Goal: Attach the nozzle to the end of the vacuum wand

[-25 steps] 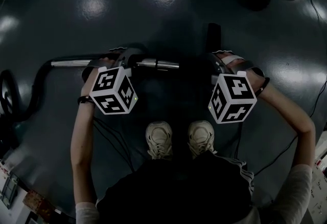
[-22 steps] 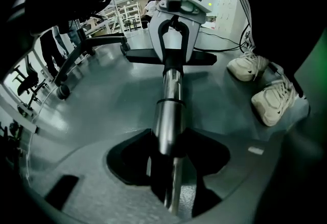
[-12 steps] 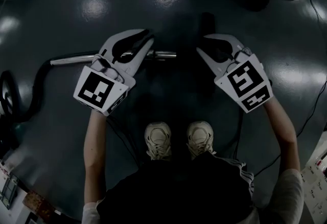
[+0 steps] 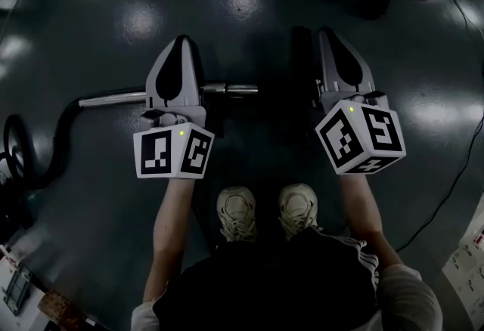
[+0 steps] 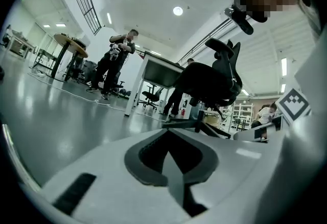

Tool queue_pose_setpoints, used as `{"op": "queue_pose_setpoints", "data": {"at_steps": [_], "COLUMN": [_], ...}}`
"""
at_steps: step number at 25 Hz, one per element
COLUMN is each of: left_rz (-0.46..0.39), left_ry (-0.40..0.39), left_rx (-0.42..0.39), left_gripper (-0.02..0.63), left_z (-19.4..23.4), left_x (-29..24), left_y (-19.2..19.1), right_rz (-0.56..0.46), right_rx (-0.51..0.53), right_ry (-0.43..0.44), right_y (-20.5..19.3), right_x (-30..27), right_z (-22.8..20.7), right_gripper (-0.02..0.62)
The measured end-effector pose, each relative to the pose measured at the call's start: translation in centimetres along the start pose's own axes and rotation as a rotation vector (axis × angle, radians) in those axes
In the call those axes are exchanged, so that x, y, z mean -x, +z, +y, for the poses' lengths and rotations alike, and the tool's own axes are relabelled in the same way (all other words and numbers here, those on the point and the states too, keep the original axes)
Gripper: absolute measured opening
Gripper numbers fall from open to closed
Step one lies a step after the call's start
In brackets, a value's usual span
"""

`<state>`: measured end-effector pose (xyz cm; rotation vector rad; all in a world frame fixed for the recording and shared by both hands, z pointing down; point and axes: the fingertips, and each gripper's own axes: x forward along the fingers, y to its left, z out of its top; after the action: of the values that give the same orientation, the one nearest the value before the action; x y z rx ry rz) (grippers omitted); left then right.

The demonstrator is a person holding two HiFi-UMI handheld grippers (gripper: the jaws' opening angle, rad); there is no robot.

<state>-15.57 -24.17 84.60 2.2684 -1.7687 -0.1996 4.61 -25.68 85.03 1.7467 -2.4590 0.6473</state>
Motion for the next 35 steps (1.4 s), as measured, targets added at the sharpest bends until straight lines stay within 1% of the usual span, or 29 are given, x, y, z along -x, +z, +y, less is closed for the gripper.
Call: {"op": "queue_pose_setpoints", "data": {"at_steps": [4,6,8,10,12,15,18,21,23,25,26,28,30,32,35], "left_rz": [-0.026,-0.042,-0.058,-0.072,-0.087,-0.108,-0.118,-0.119,-0.091,-0.073,-0.074,-0.092,-0.108,-0.127,-0.150], "left_ry": [0.002,0.012,0.026,0.050,0.075,0.105,0.132,0.131,0.130,0.125,0.119,0.108,0.107,0.097,0.068], "left_rx": [-0.005,-0.021,-0.042,-0.035,-0.043,-0.095,-0.096,-0.092,-0.119,-0.104,-0.082,-0.041,-0.035,-0.053,-0.076], "left_gripper": [0.002,0.002,0.002,0.002,0.002,0.002,0.002,0.002,0.002,0.002,0.002,0.002,0.002,0.002,0.002], "left_z": [0.2,0.5,0.9,1.3,0.8,-2.7,-8.2,-14.8,-19.3,-22.7,-23.9,-25.5,-26.6,-27.5,-28.4], "left_x": [-0.3,-0.7,-1.5,-2.4,-2.3,-0.2,2.7,4.4,6.3,8.6,9.5,10.9,12.4,13.4,14.4], "left_y": [0.1,0.8,3.2,8.1,15.5,29.6,45.4,61.2,69.9,76.3,78.6,81.2,81.8,82.5,83.7], "right_rz": [-0.018,-0.031,-0.051,-0.063,-0.063,-0.053,-0.029,-0.037,-0.035,-0.040,-0.053,-0.089,-0.102,-0.110,-0.134], "right_rx": [-0.001,0.025,0.062,0.082,0.080,0.108,0.122,0.135,0.122,0.110,0.110,0.129,0.160,0.173,0.140], "right_ry": [0.006,0.019,0.029,0.026,0.026,0.038,0.048,0.054,0.050,0.052,0.063,0.099,0.127,0.137,0.143], "right_y": [0.1,1.3,4.4,9.3,15.6,27.7,41.9,56.9,65.1,71.1,73.3,76.1,76.6,76.4,76.6], "right_x": [-0.3,-0.5,-0.5,-0.4,0.6,5.0,11.2,17.1,21.4,25.3,26.9,29.1,30.8,31.7,32.9], "right_z": [-0.3,0.1,0.9,2.2,4.7,10.0,15.8,20.5,23.1,25.5,26.5,28.2,29.3,29.9,30.8], "right_gripper": [0.008,0.008,0.008,0.008,0.008,0.008,0.008,0.008,0.008,0.008,0.008,0.008,0.008,0.008,0.008]}}
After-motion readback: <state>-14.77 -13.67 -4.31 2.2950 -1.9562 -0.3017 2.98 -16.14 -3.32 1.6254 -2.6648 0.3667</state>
